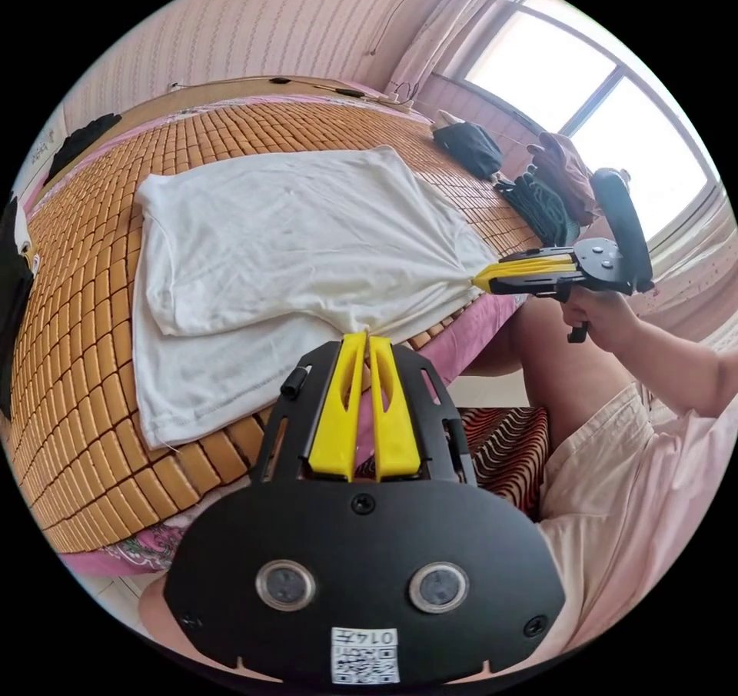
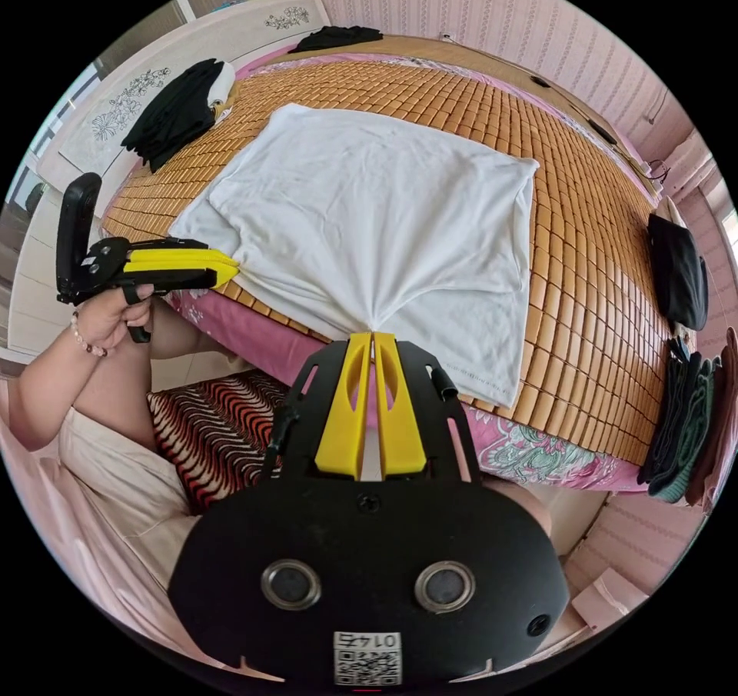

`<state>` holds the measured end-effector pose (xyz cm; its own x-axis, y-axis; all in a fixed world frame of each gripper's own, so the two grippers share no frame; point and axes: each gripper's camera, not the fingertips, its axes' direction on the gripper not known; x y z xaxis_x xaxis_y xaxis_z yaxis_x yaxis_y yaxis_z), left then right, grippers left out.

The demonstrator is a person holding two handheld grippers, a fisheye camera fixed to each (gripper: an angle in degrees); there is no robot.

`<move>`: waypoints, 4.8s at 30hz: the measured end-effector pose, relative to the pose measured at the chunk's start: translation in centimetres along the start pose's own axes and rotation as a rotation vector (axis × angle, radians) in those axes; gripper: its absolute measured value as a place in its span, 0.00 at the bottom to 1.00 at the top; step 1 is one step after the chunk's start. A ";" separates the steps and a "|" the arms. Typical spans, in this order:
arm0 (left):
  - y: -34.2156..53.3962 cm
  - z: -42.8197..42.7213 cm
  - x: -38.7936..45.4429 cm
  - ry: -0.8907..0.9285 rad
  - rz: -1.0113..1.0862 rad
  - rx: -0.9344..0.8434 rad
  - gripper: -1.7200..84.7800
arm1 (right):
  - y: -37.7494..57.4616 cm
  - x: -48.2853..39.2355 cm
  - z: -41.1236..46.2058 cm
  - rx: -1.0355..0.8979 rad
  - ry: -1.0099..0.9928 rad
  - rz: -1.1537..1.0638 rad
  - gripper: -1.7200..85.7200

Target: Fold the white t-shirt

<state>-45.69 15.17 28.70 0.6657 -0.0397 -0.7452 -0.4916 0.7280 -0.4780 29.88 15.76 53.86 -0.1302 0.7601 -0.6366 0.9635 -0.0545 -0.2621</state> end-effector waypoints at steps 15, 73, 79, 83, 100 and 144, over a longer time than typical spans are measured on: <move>3.1 -2.4 0.2 -0.023 0.045 0.051 0.01 | -6.2 -5.9 -3.4 -0.096 0.110 -0.066 0.02; -0.4 8.7 1.6 0.057 0.329 0.000 0.01 | -58.6 -9.8 2.8 -0.359 0.191 -0.018 0.01; -0.7 9.2 1.3 0.076 0.315 0.000 0.01 | -58.6 -9.0 3.4 -0.331 0.210 -0.037 0.01; -0.7 9.6 1.4 0.069 0.315 0.003 0.01 | -58.6 -9.2 4.3 -0.357 0.270 -0.101 0.01; -0.2 10.0 2.6 0.088 0.381 -0.006 0.01 | -52.0 -0.4 7.4 -0.348 0.192 -0.106 0.01; -6.7 22.3 21.1 -0.082 0.576 0.036 0.28 | 7.7 43.5 13.2 0.089 -0.626 0.222 0.03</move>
<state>-15.79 24.73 26.56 0.3386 0.4215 -0.8412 -0.7685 0.6397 0.0112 28.57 39.87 14.56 -0.0680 0.2070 -0.9760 0.9637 -0.2394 -0.1180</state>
